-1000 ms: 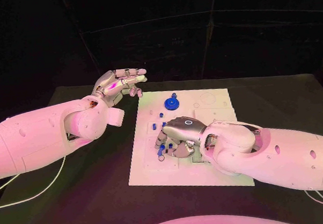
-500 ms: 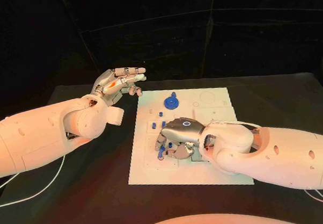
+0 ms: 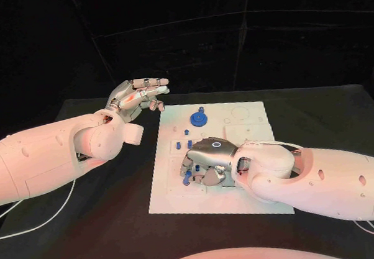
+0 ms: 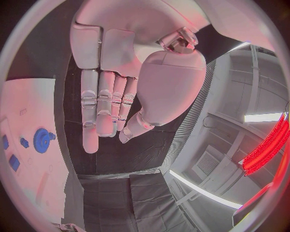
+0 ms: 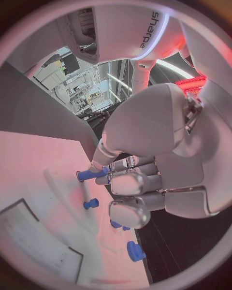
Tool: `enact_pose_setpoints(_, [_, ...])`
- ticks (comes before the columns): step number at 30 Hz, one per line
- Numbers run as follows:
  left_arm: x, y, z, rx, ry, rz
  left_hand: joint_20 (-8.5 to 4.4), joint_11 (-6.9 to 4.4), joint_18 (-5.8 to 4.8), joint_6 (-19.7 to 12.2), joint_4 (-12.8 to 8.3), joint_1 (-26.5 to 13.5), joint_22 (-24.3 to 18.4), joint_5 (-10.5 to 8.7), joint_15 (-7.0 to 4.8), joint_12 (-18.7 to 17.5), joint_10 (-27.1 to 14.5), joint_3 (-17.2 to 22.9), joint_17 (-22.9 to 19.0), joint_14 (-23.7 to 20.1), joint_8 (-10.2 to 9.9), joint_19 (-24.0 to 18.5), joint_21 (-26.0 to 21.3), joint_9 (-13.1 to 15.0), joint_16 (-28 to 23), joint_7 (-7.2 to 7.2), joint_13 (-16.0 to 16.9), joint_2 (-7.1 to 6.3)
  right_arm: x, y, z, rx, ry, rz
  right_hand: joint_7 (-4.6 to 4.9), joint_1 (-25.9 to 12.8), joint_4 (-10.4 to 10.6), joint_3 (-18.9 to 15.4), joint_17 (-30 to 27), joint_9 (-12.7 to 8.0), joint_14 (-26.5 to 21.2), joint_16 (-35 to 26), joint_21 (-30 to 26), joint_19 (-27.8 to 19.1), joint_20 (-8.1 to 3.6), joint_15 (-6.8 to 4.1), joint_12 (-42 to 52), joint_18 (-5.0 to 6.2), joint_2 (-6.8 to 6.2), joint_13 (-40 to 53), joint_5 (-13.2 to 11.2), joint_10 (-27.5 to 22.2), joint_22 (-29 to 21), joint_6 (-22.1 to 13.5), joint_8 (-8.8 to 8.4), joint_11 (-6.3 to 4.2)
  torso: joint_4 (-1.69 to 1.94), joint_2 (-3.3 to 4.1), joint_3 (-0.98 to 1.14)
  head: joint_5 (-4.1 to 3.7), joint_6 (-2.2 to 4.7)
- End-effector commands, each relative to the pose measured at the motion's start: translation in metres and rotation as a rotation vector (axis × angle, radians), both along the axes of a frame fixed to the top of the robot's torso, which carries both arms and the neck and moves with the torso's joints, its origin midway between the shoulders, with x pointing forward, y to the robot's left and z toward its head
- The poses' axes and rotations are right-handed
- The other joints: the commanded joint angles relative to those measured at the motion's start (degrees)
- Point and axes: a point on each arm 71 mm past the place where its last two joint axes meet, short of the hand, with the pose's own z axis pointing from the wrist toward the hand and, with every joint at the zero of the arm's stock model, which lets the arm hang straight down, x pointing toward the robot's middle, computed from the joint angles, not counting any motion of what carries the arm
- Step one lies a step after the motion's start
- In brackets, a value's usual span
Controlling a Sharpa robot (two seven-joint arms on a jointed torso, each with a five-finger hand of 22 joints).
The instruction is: Assemble the parts on the task board
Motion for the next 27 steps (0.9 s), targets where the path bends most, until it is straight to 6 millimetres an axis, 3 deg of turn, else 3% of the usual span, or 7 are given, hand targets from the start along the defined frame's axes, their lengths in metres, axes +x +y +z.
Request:
enact_pose_setpoints(1, [-0.0001, -0.0014, 0.0015, -0.006, -0.005, -0.013, 0.18, -0.03, 0.71, -0.21, -0.16, -0.06, -0.09, -0.11, -0.03, 0.11, -0.37, -0.03, -0.05, -0.44, -0.08, -0.31, -0.37, 0.01, 0.04, 0.04, 0.07, 0.49, -0.0006, 0.0010, 0.0002, -0.012, -0.005, 0.007, 0.27, 0.53, -0.07, 0.43, 0.02, 0.00, 0.94, 0.36, 0.19, 0.03, 0.17, 0.12, 0.41, -0.62, -0.01, 0.05, 0.25, 0.89, 0.02, 0.06, -0.34, -0.50, 0.02, 0.04, -0.01, 0.04, -0.05])
enact_pose_setpoints(14, [-0.0005, -0.0009, 0.0016, -0.005, -0.004, -0.013, 0.18, -0.03, 0.71, -0.21, -0.16, -0.06, -0.09, -0.11, -0.03, 0.11, -0.37, -0.03, -0.05, -0.44, -0.08, -0.31, -0.37, 0.01, 0.04, 0.04, 0.07, 0.49, -0.0003, 0.0038, -0.0010, -0.044, -0.023, 0.005, 0.36, -0.17, -0.10, 0.32, -0.23, -0.08, 0.81, 0.24, 0.00, -0.34, 0.29, 0.24, 0.02, -0.53, -0.42, 0.03, 0.17, 0.60, -0.31, -0.23, -0.54, -0.38, 0.02, 0.03, -0.01, 0.15, -0.29])
enact_pose_setpoints(23, [-0.0006, -0.0007, 0.0016, -0.005, -0.003, -0.013, 0.18, -0.03, 0.71, -0.21, -0.16, -0.06, -0.09, -0.11, -0.03, 0.11, -0.37, -0.03, -0.05, -0.44, -0.08, -0.31, -0.37, 0.01, 0.04, 0.04, 0.07, 0.49, -0.0013, 0.0086, 0.0004, -0.046, -0.054, 0.012, 1.05, -2.02, 0.06, -0.12, -0.61, -0.36, 0.54, 0.11, -0.51, -1.19, 0.86, 0.91, -1.81, -0.35, -1.87, -0.39, 0.73, -1.73, -1.07, -2.35, -1.74, 0.48, 0.01, -0.01, -0.01, 0.21, -0.39])
enact_pose_setpoints(27, [-0.0007, -0.0006, 0.0016, -0.005, -0.003, -0.013, 0.20, -0.03, 0.72, -0.18, -0.21, -0.09, -0.12, -0.11, -0.03, 0.38, -0.58, -0.14, -0.17, -0.52, 0.01, -0.29, -0.40, 0.03, 0.10, 0.02, 0.14, 0.57, -0.0020, 0.0098, 0.0011, -0.040, -0.063, 0.018, 1.60, -3.49, 0.50, -0.98, -1.28, -0.41, 0.26, -0.28, -1.65, -2.53, 1.36, 1.57, -3.13, 0.00, -3.16, -0.65, 1.37, -4.31, -2.76, -3.59, -2.20, 1.20, -0.01, 0.00, -0.02, 0.23, -0.41])
